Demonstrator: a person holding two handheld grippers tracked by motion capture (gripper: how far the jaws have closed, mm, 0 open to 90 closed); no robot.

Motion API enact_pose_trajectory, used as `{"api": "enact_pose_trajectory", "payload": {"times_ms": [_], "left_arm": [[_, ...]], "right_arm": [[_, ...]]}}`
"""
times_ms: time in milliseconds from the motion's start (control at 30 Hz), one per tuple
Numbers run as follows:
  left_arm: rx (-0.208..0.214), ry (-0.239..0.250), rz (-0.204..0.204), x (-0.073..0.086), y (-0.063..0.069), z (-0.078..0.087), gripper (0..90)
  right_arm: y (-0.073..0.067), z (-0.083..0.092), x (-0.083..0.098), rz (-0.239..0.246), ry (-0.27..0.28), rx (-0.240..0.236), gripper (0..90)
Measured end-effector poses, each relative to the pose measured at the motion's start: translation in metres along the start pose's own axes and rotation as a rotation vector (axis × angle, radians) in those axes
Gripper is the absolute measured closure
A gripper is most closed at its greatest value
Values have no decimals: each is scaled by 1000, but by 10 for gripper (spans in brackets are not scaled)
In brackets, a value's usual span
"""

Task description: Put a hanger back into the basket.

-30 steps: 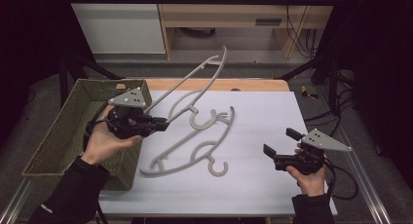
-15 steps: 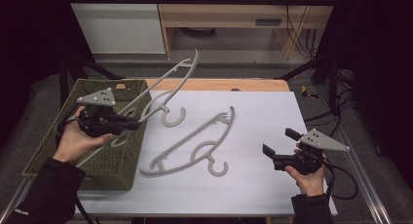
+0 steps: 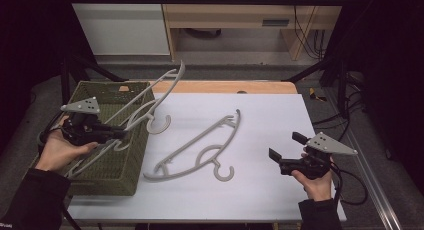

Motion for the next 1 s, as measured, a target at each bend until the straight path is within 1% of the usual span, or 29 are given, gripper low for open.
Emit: {"api": "enact_pose_trajectory", "payload": {"times_ms": [133,300,600,733,800,867,1000], "left_arm": [[-3,-9,22,9,-5,1,819],[-10,-32,34,22,-11,2,819],[-17,-12,75,42,-24,17,819],[-17,-30,89,52,-30,22,818],[-26,-36,105,57,-34,23,818],[-26,-47,121,62,-38,24,818],[-30,-52,142,70,-42,25,818]], "right_arm": [[1,1,0,2,0,1,18],[0,1,0,-1,2,2,19],[0,0,0,-1,0,2,18],[0,0,0,1,1,5,18],[0,0,0,0,3,4,17],[1,1,0,1,3,2,17],[0,0,0,0,4,4,17]]}}
Point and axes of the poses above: each handheld gripper's, and its own axes: z roughly backward along the jaws, x roughly out of its underside, y roughly to its right, the point moved 2 cm from there along -z, roughly forward along the jaws, and after that the axes turned 7 degrees about -z, right-handed, at the moved point
